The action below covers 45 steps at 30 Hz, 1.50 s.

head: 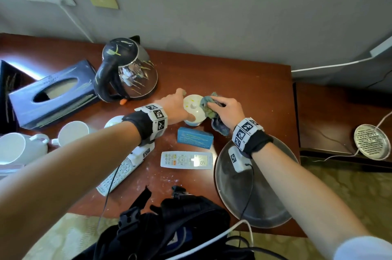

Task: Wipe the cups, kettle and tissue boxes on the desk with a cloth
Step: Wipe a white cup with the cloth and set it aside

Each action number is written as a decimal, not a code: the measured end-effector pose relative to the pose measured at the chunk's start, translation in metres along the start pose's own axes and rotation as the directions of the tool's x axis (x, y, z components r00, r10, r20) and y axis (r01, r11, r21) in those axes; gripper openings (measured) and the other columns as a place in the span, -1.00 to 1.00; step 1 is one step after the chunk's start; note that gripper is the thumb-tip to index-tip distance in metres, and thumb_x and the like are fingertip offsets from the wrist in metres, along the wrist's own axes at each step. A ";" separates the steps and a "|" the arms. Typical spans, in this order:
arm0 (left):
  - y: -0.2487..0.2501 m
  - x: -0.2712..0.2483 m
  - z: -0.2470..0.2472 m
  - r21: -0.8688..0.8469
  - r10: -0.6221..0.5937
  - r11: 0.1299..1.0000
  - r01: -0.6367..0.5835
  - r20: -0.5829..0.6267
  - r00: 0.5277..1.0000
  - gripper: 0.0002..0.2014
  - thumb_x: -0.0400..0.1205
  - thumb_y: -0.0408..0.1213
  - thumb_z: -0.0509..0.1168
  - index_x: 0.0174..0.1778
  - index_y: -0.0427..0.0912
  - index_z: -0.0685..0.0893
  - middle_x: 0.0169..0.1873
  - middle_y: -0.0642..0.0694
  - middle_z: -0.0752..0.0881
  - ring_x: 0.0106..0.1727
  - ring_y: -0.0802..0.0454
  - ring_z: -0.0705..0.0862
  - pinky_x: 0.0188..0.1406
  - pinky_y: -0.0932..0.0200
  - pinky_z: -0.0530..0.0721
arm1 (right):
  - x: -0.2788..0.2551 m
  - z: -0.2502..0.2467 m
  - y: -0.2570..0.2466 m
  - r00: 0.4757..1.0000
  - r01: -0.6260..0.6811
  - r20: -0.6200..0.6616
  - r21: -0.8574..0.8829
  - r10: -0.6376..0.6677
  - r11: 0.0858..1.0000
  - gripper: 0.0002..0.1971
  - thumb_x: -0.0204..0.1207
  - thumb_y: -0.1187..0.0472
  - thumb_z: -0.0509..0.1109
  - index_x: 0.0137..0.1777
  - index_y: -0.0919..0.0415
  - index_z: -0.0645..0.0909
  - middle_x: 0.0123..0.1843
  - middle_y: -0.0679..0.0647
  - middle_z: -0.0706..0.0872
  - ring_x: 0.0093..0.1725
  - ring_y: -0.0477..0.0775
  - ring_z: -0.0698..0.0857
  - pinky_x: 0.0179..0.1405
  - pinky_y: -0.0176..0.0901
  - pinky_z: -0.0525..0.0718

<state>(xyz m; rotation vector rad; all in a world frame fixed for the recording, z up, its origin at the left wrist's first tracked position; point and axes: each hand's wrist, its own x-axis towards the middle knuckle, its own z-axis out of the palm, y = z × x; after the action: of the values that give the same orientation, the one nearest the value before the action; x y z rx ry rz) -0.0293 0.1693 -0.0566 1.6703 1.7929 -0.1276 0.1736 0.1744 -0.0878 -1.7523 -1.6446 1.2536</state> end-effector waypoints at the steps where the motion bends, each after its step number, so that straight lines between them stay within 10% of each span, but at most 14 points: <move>1: 0.004 -0.004 0.004 0.021 0.003 1.000 -0.003 -0.008 1.000 -0.07 0.37 0.19 0.56 0.56 -0.05 0.28 0.27 -0.04 0.62 0.14 -0.10 0.65 0.15 -0.05 0.65 | -0.004 0.000 0.000 1.000 0.014 0.000 -0.022 -0.014 1.000 -0.69 0.57 0.00 0.47 0.30 -0.03 0.74 0.33 -0.01 0.74 0.37 0.02 0.65 0.43 -0.08 0.57; 10: 0.004 0.001 0.009 0.088 0.095 0.991 -0.096 0.007 0.995 -0.08 0.51 0.17 0.47 0.72 0.02 0.19 0.57 -0.06 0.46 0.48 -0.11 0.52 0.34 -0.01 0.56 | -0.023 0.005 0.001 0.973 0.218 -0.007 -0.279 -0.229 0.935 -0.70 0.60 0.01 0.43 0.32 -0.08 0.72 0.35 -0.01 0.72 0.33 0.10 0.63 0.38 0.02 0.55; 21: 0.000 0.000 0.007 0.024 0.086 0.996 -0.086 0.005 0.996 -0.13 0.48 0.15 0.51 0.69 0.12 0.29 0.52 -0.02 0.55 0.45 -0.11 0.55 0.34 0.02 0.56 | 0.016 0.008 -0.024 0.999 0.041 0.027 -0.142 -0.037 0.989 -0.73 0.60 -0.03 0.42 0.22 0.01 0.78 0.23 -0.01 0.80 0.24 0.06 0.72 0.34 -0.03 0.63; 29: 0.003 0.001 0.006 -0.207 0.042 0.978 -0.030 0.054 0.998 -0.03 0.48 -0.30 0.56 0.70 -0.08 0.09 0.56 -0.17 0.47 0.48 -0.20 0.51 0.44 -0.05 0.49 | -0.013 -0.022 0.001 0.990 0.138 0.069 -0.310 -0.123 0.941 -0.75 0.61 -0.01 0.42 0.23 -0.06 0.77 0.32 -0.05 0.75 0.30 0.00 0.68 0.35 -0.23 0.53; 34: 0.005 -0.009 0.016 -0.217 -0.013 0.976 0.014 0.006 1.000 -0.12 0.43 0.00 0.60 0.57 -0.14 0.28 0.22 -0.11 0.62 0.15 -0.11 0.63 0.15 0.01 0.64 | -0.012 -0.003 -0.003 0.978 0.203 0.004 -0.247 -0.208 0.948 -0.75 0.59 0.01 0.44 0.24 -0.05 0.77 0.32 -0.04 0.74 0.30 0.01 0.66 0.37 -0.12 0.57; 45: 0.002 -0.009 0.015 -0.110 0.032 0.993 -0.033 -0.010 0.999 -0.20 0.50 0.09 0.51 0.55 -0.17 0.35 0.15 -0.19 0.71 0.15 -0.22 0.67 0.10 -0.04 0.64 | 0.035 0.017 -0.030 0.995 0.101 0.039 -0.198 -0.095 0.975 -0.76 0.64 -0.01 0.36 0.20 -0.08 0.79 0.30 -0.08 0.76 0.35 0.04 0.66 0.38 -0.08 0.59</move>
<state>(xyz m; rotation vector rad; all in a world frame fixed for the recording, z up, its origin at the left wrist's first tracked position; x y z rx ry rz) -0.0219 0.1545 -0.0627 1.6227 1.7460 -0.0065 0.1390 0.2093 -0.0828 -1.7492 -1.9073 1.1075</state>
